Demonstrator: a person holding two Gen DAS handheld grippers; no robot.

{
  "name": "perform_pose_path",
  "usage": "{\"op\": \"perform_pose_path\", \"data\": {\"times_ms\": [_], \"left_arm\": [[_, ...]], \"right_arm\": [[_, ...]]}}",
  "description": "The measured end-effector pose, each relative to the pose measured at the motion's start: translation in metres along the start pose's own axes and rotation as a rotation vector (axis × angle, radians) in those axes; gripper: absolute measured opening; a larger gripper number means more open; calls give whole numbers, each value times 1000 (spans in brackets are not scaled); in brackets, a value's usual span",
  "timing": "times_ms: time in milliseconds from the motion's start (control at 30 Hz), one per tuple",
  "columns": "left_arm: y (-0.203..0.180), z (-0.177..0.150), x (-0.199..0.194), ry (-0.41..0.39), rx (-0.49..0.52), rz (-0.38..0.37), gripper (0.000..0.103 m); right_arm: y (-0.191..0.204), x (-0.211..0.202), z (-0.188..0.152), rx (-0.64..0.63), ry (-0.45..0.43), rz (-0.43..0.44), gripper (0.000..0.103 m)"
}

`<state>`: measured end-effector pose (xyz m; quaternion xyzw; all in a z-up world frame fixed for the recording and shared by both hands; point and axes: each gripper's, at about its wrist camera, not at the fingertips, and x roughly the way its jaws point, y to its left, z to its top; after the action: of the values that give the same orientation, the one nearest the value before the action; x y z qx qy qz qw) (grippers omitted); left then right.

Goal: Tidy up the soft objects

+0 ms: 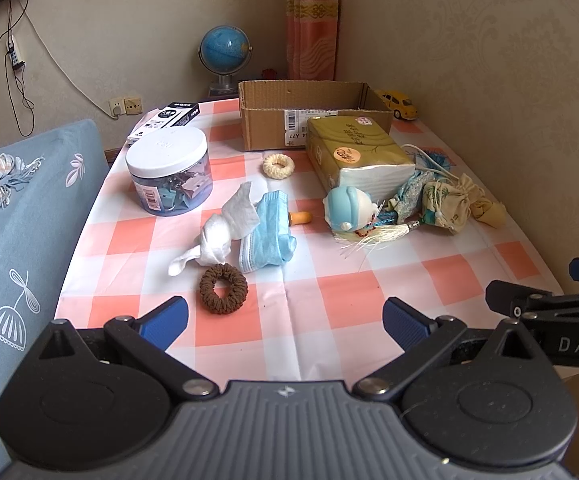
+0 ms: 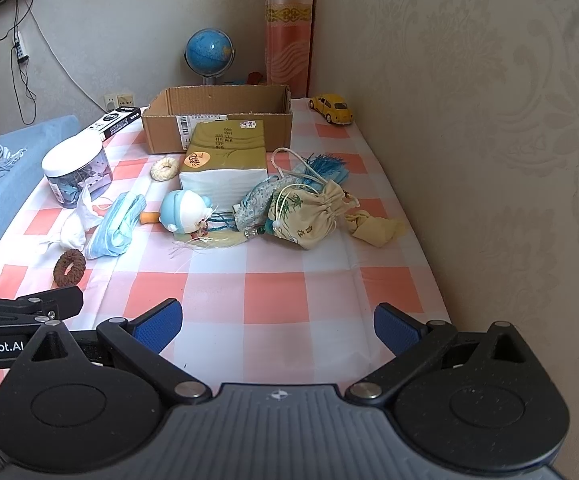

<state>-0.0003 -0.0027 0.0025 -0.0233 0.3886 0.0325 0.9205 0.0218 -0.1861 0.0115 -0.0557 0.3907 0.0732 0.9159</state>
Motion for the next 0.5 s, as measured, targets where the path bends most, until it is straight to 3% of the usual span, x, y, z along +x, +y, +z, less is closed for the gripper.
{"op": "perform_pose_path", "data": {"times_ms": [500], "left_arm": [[1, 0, -4, -24, 27, -25, 103]], "right_arm": [[0, -4, 1, -15, -21, 10, 103]]}}
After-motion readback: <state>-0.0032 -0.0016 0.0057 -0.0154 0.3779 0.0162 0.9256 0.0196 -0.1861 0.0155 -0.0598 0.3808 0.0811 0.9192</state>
